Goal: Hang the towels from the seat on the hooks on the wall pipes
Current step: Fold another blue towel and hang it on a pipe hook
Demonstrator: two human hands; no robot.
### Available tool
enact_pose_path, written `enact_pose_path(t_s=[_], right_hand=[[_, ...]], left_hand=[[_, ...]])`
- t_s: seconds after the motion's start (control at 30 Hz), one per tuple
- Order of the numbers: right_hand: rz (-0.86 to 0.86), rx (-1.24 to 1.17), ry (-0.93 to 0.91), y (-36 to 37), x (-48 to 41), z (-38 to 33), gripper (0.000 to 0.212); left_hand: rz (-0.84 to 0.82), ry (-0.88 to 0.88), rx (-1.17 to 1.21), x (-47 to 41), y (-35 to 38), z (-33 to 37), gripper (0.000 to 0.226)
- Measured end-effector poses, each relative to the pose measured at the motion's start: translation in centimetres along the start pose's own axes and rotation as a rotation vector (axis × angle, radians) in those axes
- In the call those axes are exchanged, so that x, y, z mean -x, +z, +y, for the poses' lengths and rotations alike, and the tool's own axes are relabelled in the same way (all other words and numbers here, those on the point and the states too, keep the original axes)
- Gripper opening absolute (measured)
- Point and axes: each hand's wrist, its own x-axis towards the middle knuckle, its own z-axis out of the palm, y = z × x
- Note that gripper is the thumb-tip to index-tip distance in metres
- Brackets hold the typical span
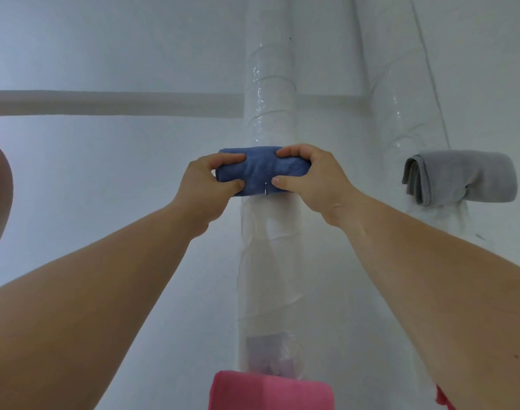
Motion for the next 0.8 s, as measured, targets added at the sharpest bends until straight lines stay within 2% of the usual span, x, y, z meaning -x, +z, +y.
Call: enact_pose_path(t_s=[0.13, 0.23, 0.3, 0.37, 0.43, 0.53, 0.67, 0.8], right_hand=[[-0.028, -0.079, 0.055, -0.5, 0.8, 0.8, 0.039], [0.011, -0.097, 0.072, 0.1, 1.1, 1.3, 0.026], [0.045, 0.094, -0.002, 0.4, 0.9, 1.3, 0.017], [0.086, 0.402, -0.088, 0.6, 0.8, 1.2, 0.018], [0.150, 0.727, -0.175, 0.8, 1.1, 1.3, 0.025], [0.123, 0.945, -0.274, 1.1, 1.8, 1.6, 0.042], [0.032, 1.095, -0.323, 1.1, 1.8, 2.0, 0.055], [-0.040, 1.162, -0.317, 0.9, 1.7, 2.6, 0.063]], left_hand=[[-0.032, -0.008, 0.025, 0.6, 0.0, -0.8, 0.045], [-0.045, 0.017, 0.001, 0.6, 0.5, -1.3, 0.042], [-0.024, 0.089, -0.129, 0.4, 0.7, -1.8, 0.037], [0.016, 0.193, -0.426, 0.2, 0.8, -1.9, 0.030], [0.075, 0.299, -0.684, 0.1, 0.7, -1.4, 0.025], [0.073, 0.462, -0.863, 0.1, 1.3, -0.4, 0.026], [-0.020, 0.595, -0.970, 0.2, 2.5, -1.8, 0.053], [-0.067, 0.477, -0.821, 0.6, 2.7, -4.0, 0.056]])
